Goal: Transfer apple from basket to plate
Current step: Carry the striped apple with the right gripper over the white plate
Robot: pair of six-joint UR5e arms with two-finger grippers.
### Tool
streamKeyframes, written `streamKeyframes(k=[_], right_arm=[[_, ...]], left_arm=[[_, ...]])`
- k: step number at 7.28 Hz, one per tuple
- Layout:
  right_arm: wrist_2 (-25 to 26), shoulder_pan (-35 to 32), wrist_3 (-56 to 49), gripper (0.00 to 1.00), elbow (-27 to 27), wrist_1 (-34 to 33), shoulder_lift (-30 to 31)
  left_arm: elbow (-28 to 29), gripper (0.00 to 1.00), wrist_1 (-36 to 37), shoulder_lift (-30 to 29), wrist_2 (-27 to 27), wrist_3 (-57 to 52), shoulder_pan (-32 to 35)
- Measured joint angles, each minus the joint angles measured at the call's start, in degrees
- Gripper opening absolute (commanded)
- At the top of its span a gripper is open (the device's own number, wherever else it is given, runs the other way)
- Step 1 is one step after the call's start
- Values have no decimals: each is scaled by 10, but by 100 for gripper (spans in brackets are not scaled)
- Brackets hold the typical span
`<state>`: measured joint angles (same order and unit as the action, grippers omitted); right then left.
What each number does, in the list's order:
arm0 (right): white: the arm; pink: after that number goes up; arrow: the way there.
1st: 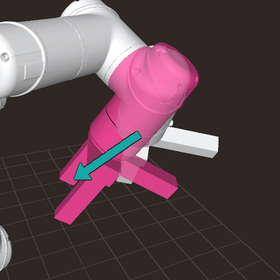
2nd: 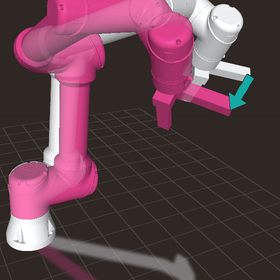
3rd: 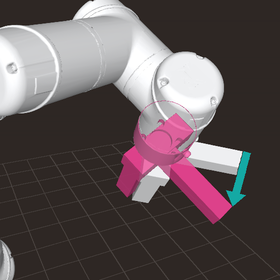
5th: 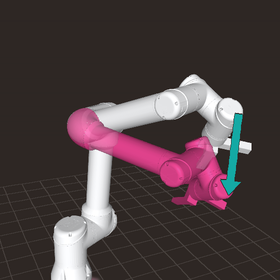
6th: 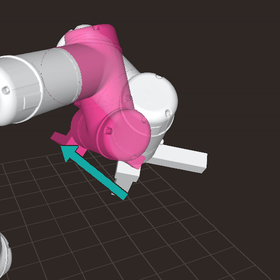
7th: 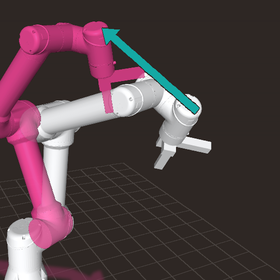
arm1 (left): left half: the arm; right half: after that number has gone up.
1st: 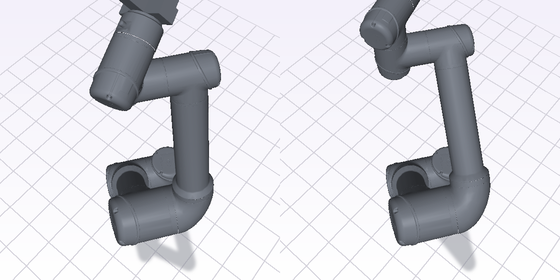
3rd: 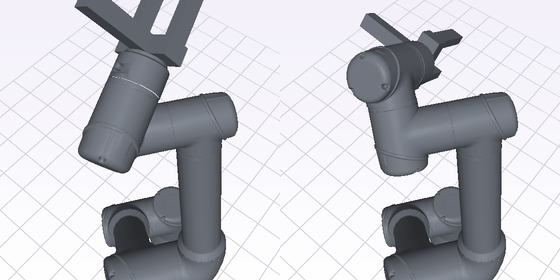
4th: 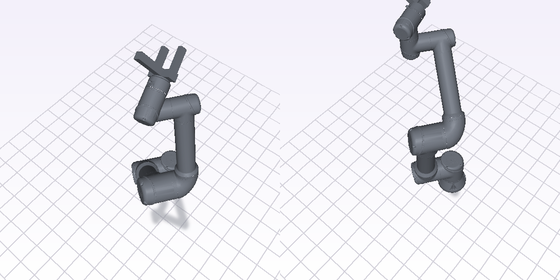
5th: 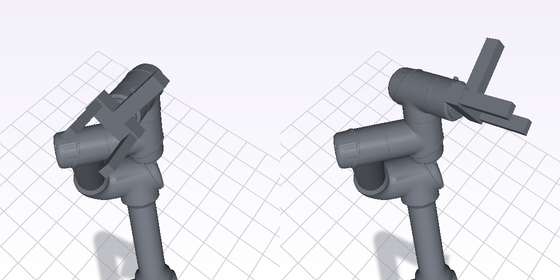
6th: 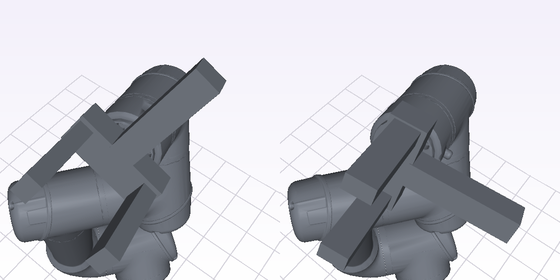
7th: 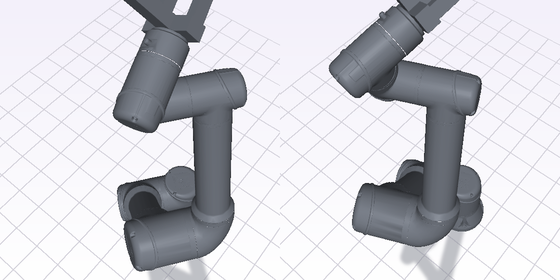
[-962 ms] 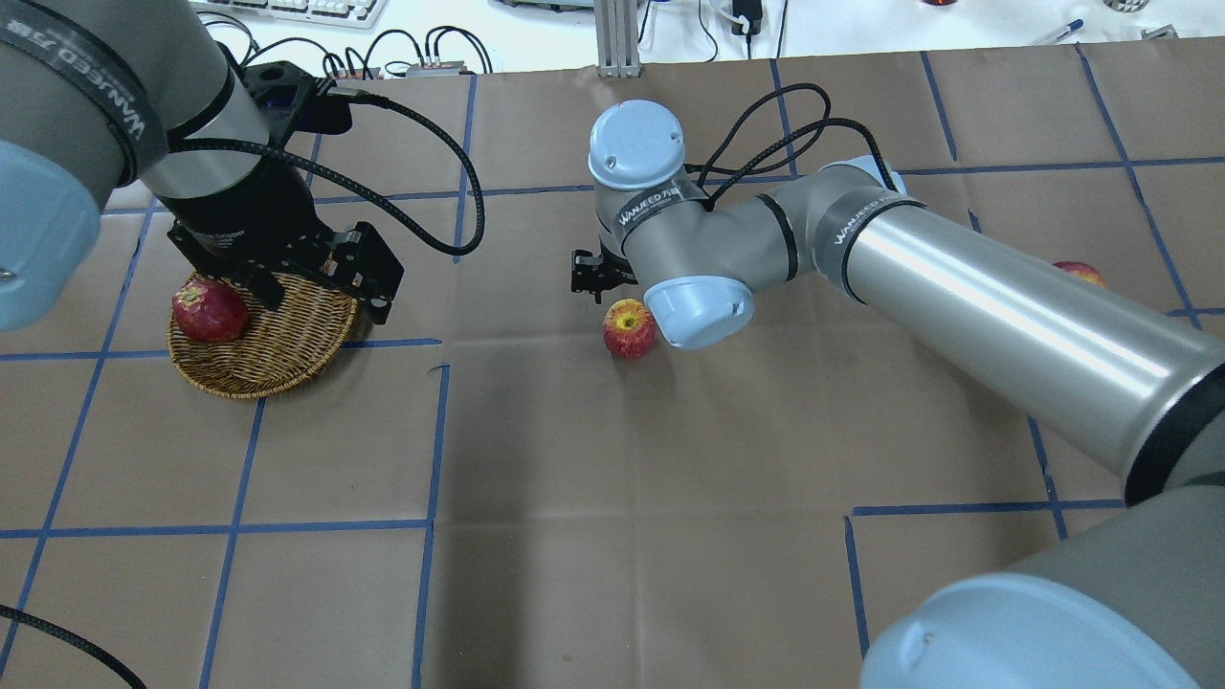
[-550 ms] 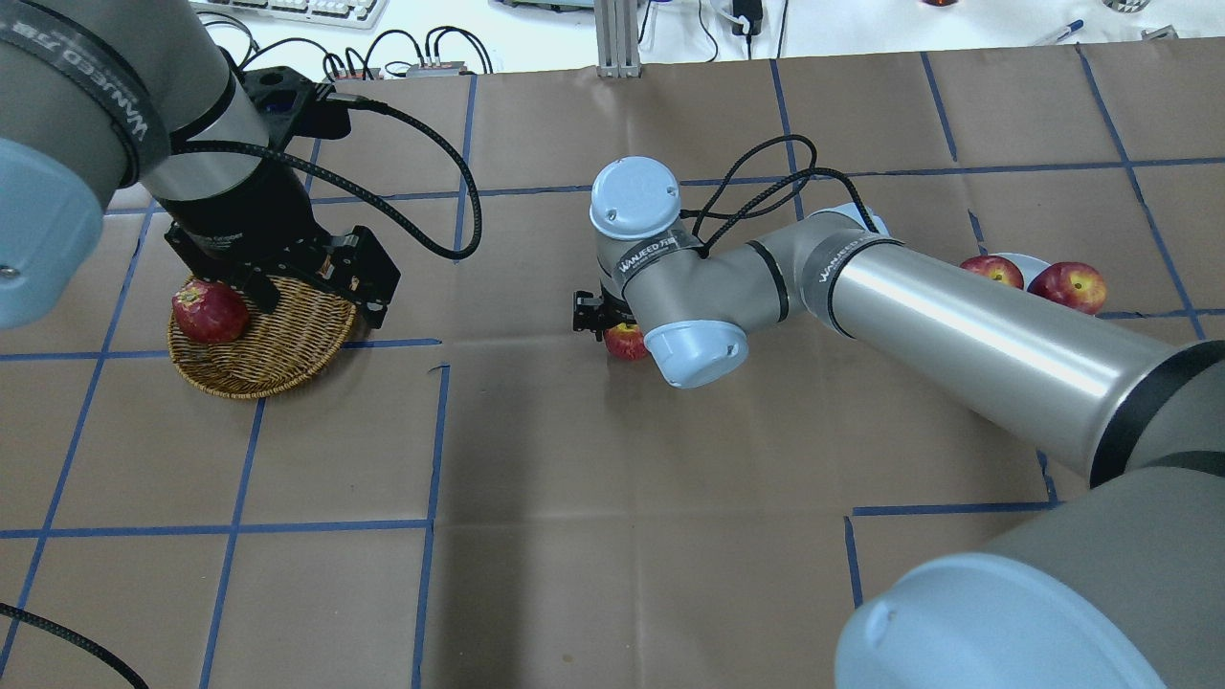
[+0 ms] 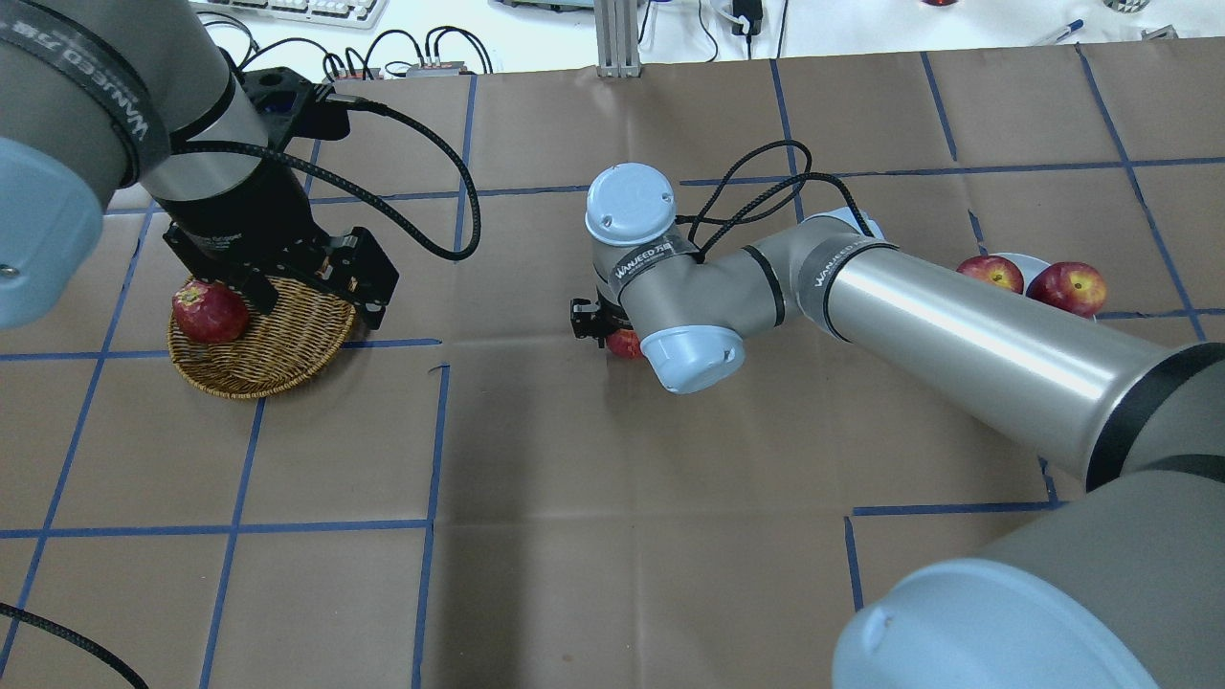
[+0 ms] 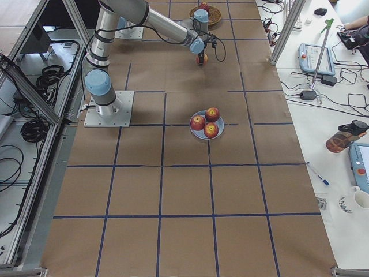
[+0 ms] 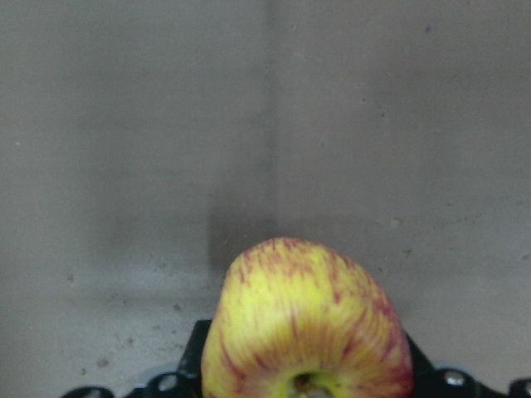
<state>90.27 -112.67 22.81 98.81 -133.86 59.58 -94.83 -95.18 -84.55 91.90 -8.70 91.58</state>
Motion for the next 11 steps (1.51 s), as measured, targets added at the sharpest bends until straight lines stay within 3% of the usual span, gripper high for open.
streamKeyframes(k=[2, 5, 7, 9, 11], right_arm=[[2, 6, 0, 56, -19, 17, 16], [4, 60, -51, 56, -50, 143, 96], [4, 170, -204, 56, -29, 215, 162], [5, 307, -402, 56, 18, 230, 207], [2, 419, -562, 56, 37, 226, 210]], left_arm=[[0, 99, 0, 0, 0, 0, 0], [0, 99, 0, 0, 1, -1, -1], [0, 99, 0, 0, 1, -1, -1], [0, 99, 0, 0, 1, -1, -1], [0, 99, 0, 0, 0, -1, -1]])
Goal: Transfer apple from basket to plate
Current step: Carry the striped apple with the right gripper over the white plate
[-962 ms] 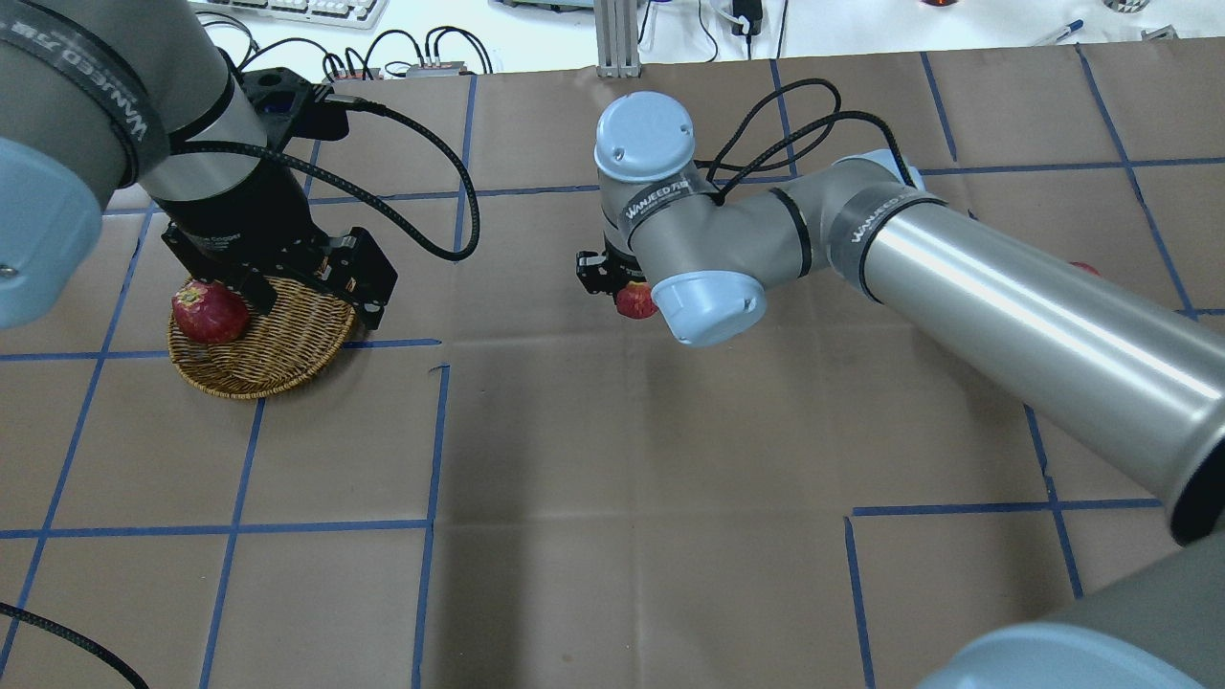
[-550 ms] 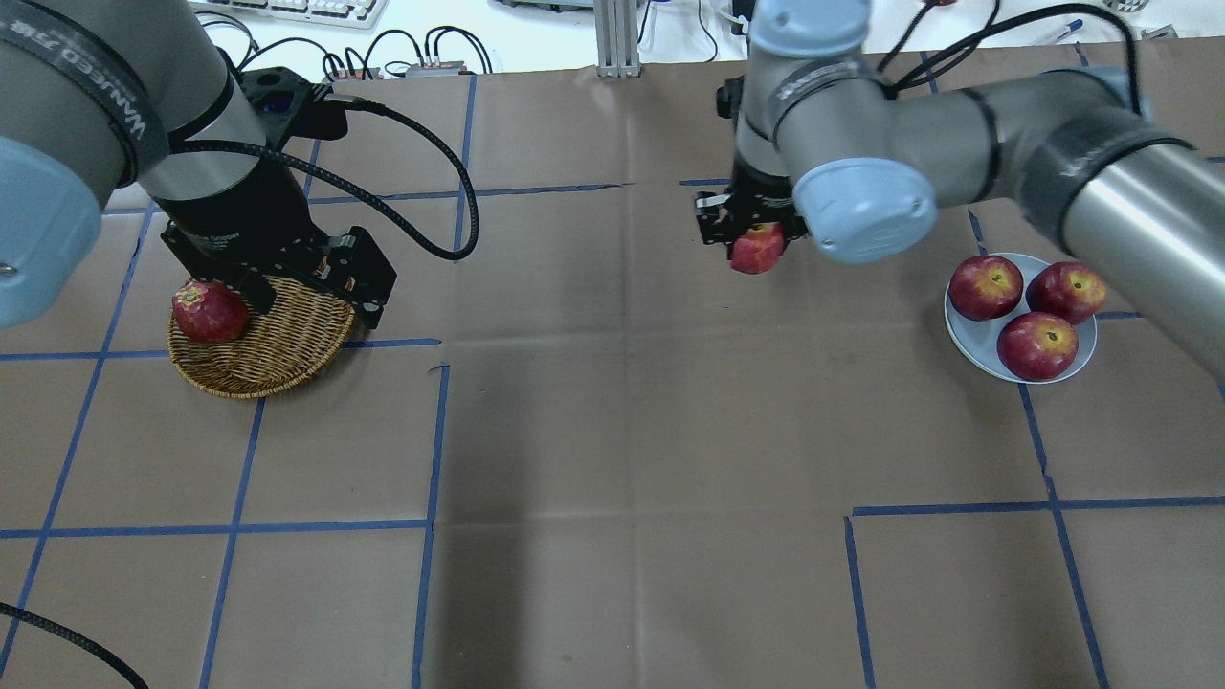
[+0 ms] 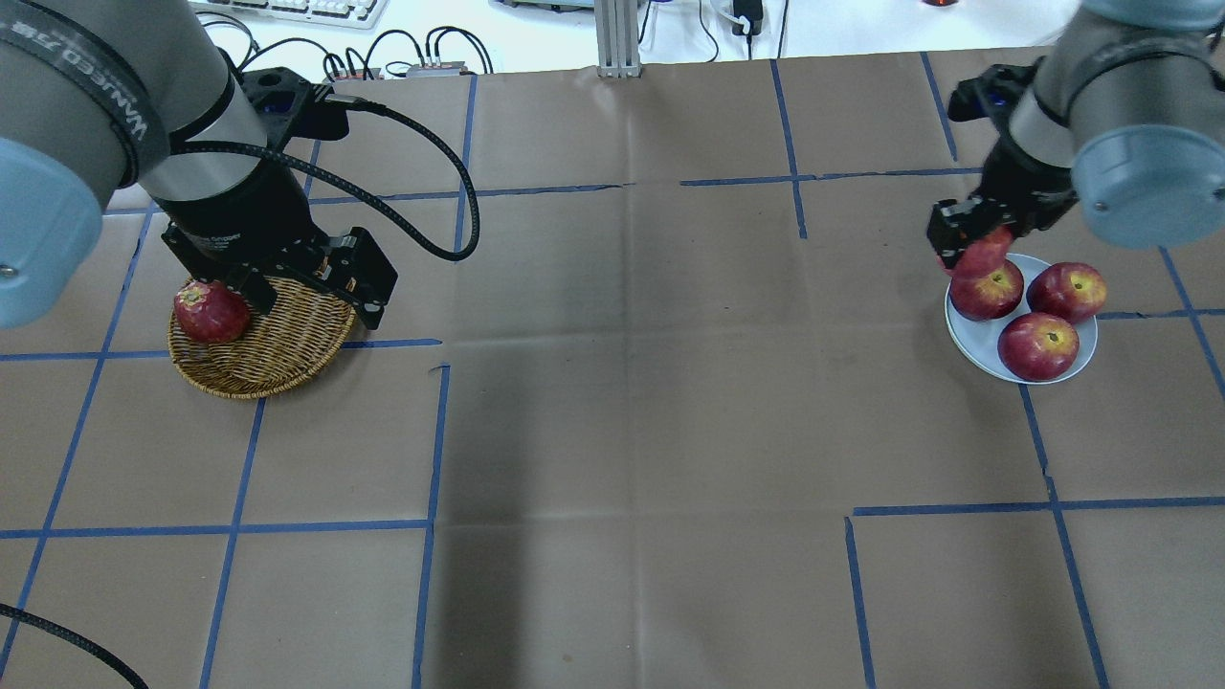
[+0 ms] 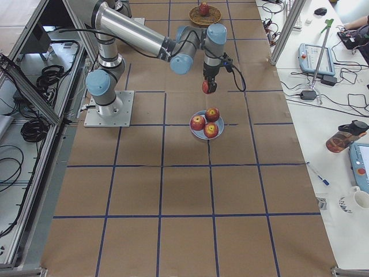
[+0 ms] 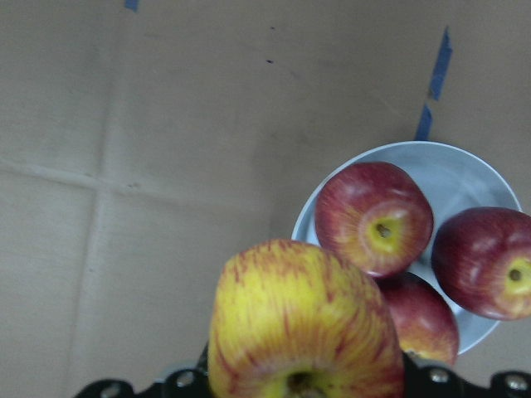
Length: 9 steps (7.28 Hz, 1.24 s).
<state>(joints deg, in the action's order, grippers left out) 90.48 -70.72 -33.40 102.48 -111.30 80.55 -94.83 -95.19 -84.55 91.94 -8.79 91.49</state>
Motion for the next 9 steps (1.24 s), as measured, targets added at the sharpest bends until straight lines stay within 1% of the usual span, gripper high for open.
streamKeyframes(k=[1, 2, 3, 5, 7, 9], right_arm=[[-1, 35, -59, 56, 2, -11, -11], [-1, 60, -95, 56, 3, -35, -35], [-2, 77, -110, 56, 2, -62, -57], [-3, 82, -112, 56, 7, -85, -70], [-6, 75, -106, 56, 22, -89, -68], [-7, 66, -103, 57, 26, -91, -72]], left_arm=[[0, 99, 0, 0, 1, 0, 0], [1, 99, 2, 0, 2, 1, 0], [1, 99, 3, 1, 2, 1, 0], [1, 99, 4, 1, 2, 1, 0], [1, 99, 5, 1, 2, 1, 0], [1, 99, 5, 1, 0, 1, 0]])
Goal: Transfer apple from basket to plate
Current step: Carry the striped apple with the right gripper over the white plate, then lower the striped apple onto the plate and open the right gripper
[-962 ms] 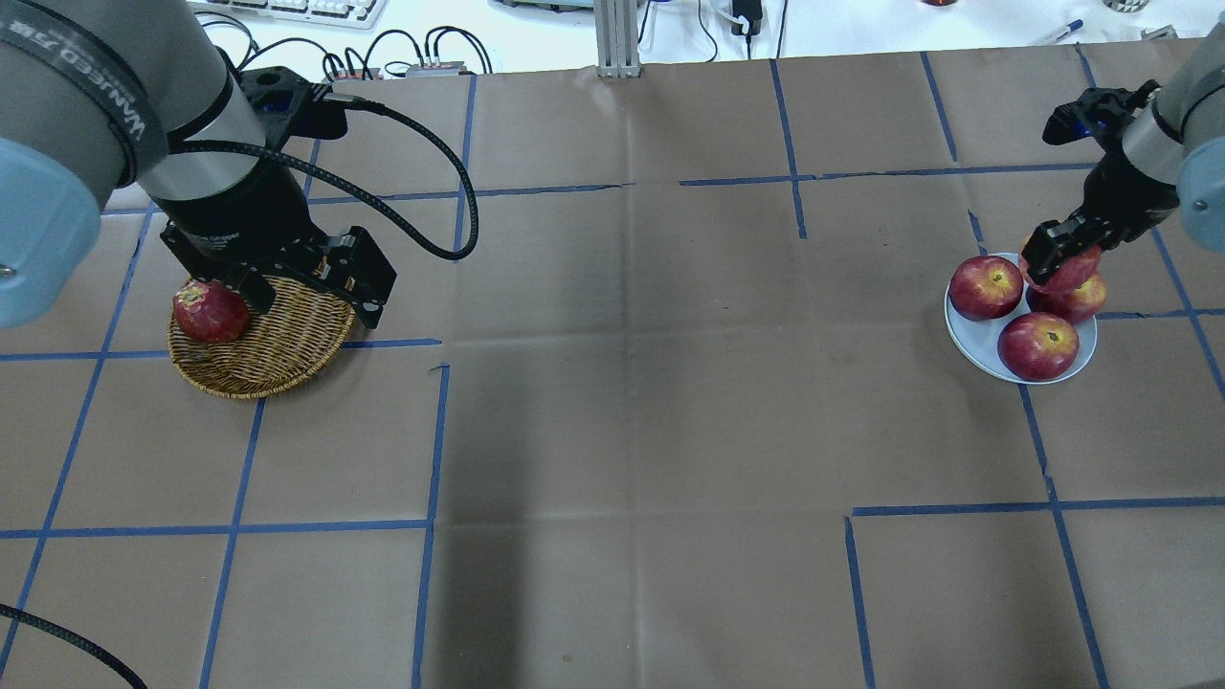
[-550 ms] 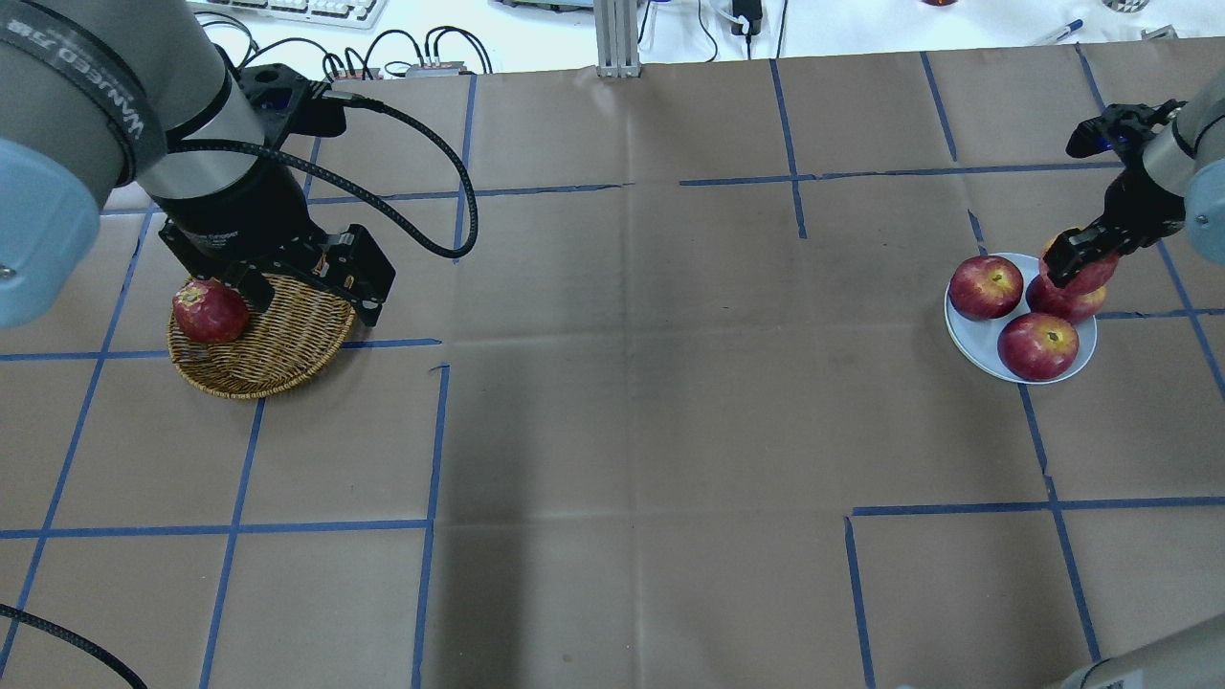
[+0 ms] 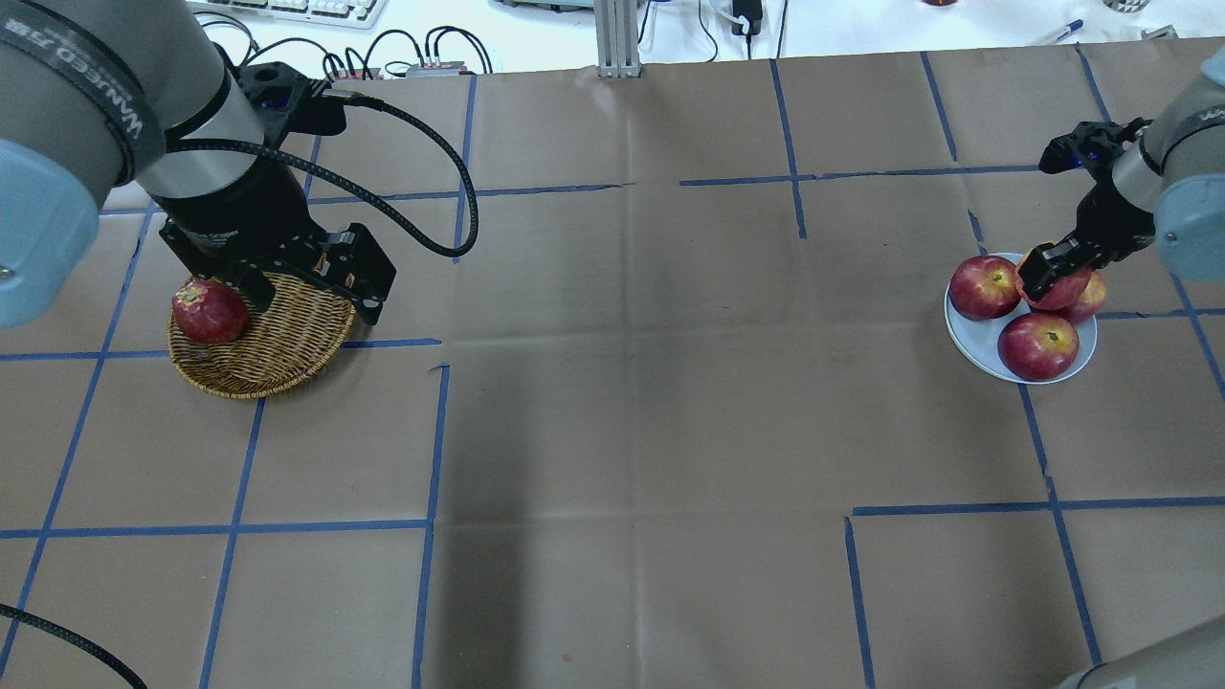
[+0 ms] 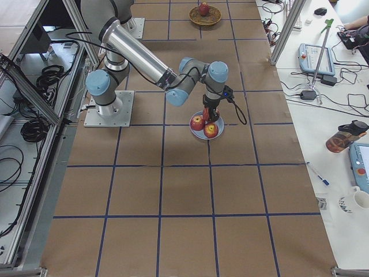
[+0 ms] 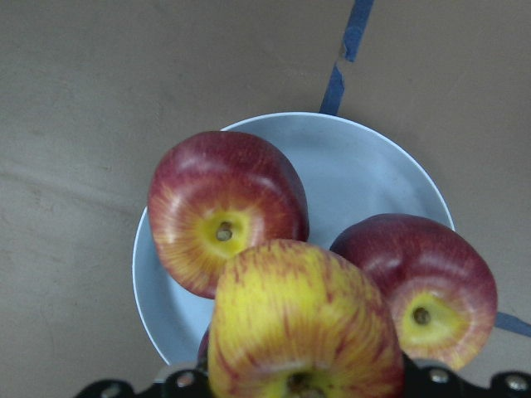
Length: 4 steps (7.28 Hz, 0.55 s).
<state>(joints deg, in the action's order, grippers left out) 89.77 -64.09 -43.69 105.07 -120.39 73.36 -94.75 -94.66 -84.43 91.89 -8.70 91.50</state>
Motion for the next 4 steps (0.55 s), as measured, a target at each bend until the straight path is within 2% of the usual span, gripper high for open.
streamKeyframes(k=[3, 4], right_arm=[[4, -1, -2, 60, -1, -17, -6], [6, -1, -2, 79, -2, -22, -5]], left_arm=[[1, 99, 1, 0, -3, 0, 0], [1, 99, 1, 0, -3, 0, 0]])
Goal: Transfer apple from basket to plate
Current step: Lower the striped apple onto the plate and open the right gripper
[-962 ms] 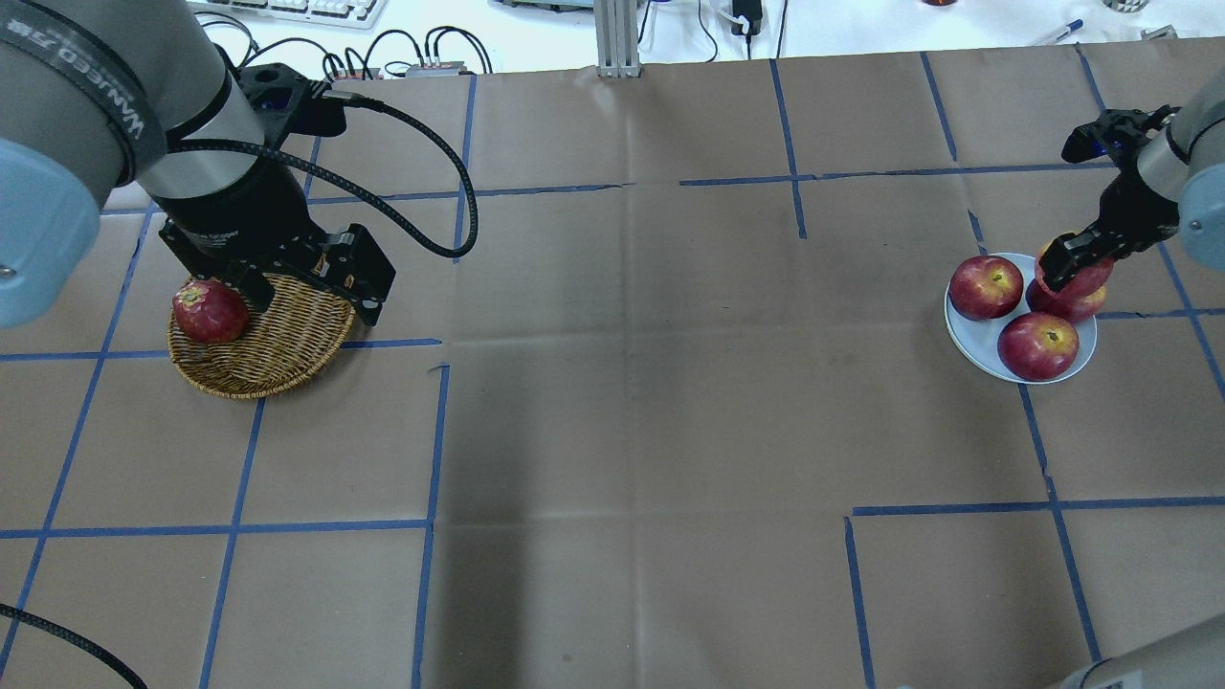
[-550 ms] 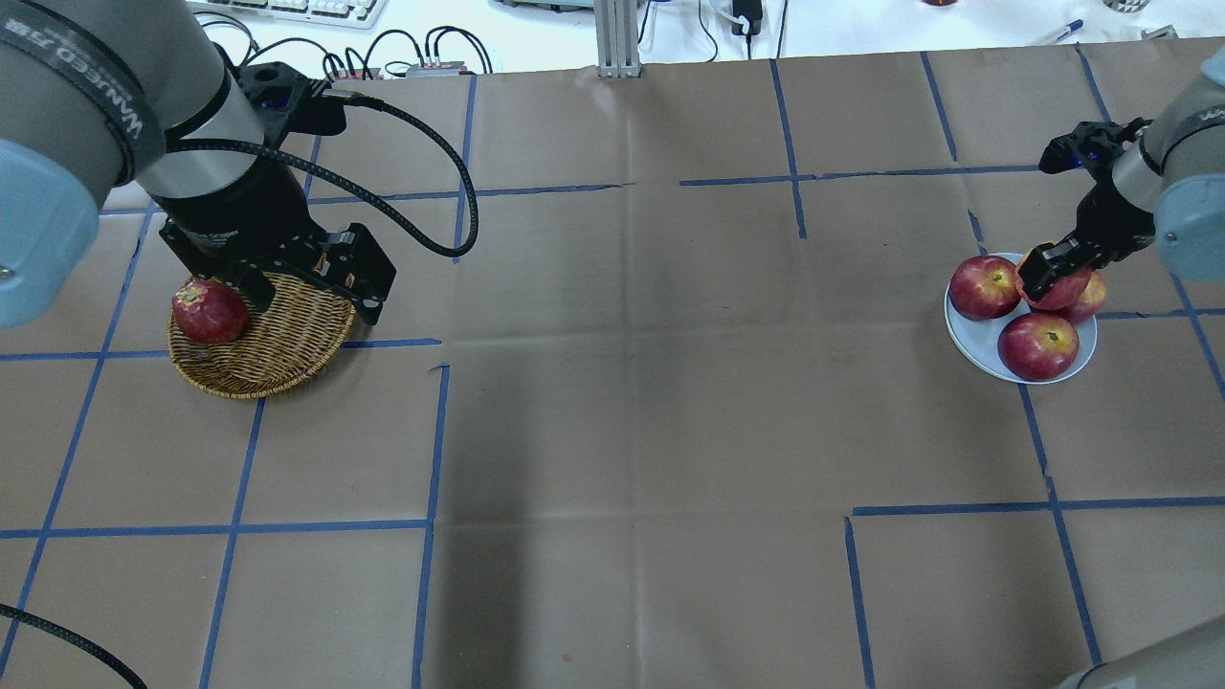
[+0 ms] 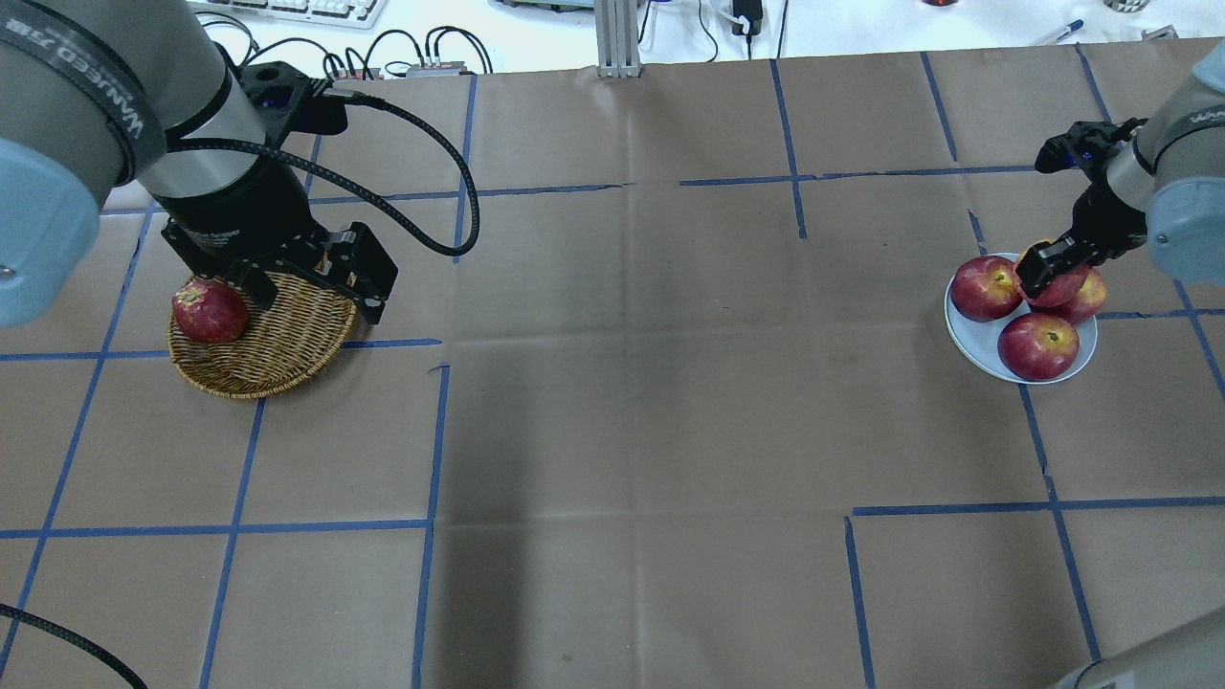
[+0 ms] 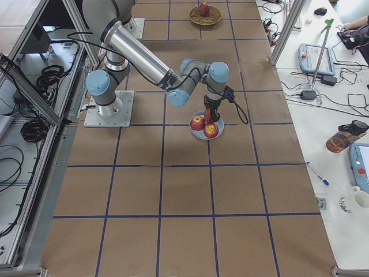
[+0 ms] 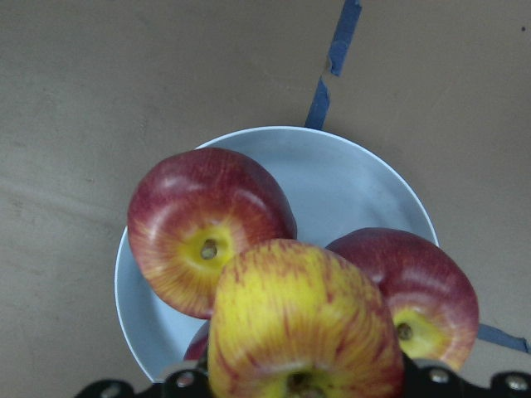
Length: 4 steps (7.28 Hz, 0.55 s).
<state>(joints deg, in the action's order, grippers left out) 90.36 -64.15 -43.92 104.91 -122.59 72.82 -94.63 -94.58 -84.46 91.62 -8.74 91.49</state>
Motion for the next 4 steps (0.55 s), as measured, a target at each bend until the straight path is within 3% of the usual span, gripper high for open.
streamKeyframes(k=[1, 4], right_arm=[[1, 1, -1, 100, 0, -2, 1], [6, 2, 0, 100, 0, 6, 8]], left_arm=[[1, 99, 0, 0, 0, 0, 0], [3, 99, 0, 0, 1, 0, 0]])
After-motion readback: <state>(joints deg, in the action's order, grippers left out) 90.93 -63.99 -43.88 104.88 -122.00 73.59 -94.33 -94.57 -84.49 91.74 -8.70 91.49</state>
